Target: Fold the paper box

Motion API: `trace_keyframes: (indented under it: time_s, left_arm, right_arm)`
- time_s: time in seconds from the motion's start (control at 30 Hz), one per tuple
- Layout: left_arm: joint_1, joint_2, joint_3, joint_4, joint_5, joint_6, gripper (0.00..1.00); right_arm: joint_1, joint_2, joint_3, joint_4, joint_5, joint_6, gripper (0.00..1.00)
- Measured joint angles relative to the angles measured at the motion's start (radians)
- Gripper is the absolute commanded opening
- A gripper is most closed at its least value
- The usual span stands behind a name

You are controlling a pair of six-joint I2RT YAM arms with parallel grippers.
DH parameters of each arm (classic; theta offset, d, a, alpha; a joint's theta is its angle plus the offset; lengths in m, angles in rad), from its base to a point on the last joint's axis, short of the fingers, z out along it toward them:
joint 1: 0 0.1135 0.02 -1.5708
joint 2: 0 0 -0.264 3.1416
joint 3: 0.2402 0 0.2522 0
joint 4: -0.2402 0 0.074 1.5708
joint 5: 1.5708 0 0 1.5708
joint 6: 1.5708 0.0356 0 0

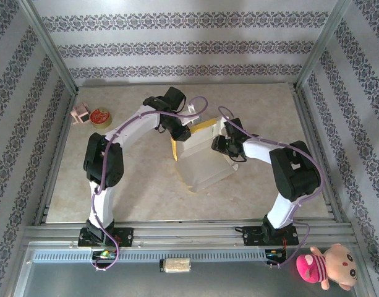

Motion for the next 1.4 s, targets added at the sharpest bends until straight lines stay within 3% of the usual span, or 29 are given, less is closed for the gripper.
trace_keyframes:
  time_s: [0.4, 0.57, 0.73, 1.17, 1.4]
  left_arm:
    - [0.000, -0.013, -0.008, 0.017, 0.000, 0.000, 0.17]
    - [0.000, -0.013, -0.015, 0.019, -0.012, 0.000, 0.17]
    - [0.000, -0.013, -0.016, 0.024, -0.011, 0.000, 0.17]
    - [0.000, -0.013, -0.016, 0.014, -0.013, -0.002, 0.17]
    - [0.000, -0.013, -0.016, 0.008, -0.011, -0.004, 0.17]
  right_arm:
    - [-0.021, 0.087, 0.017, 0.251, -0.012, -0.031, 0.49]
    - [-0.022, 0.113, 0.020, 0.288, -0.035, -0.025, 0.36]
    - [-0.024, 0.111, 0.012, 0.307, -0.059, -0.015, 0.32]
    - [-0.002, 0.119, -0.019, 0.363, -0.138, -0.012, 0.32]
    - [-0.003, 0.059, -0.072, 0.361, -0.149, -0.026, 0.42]
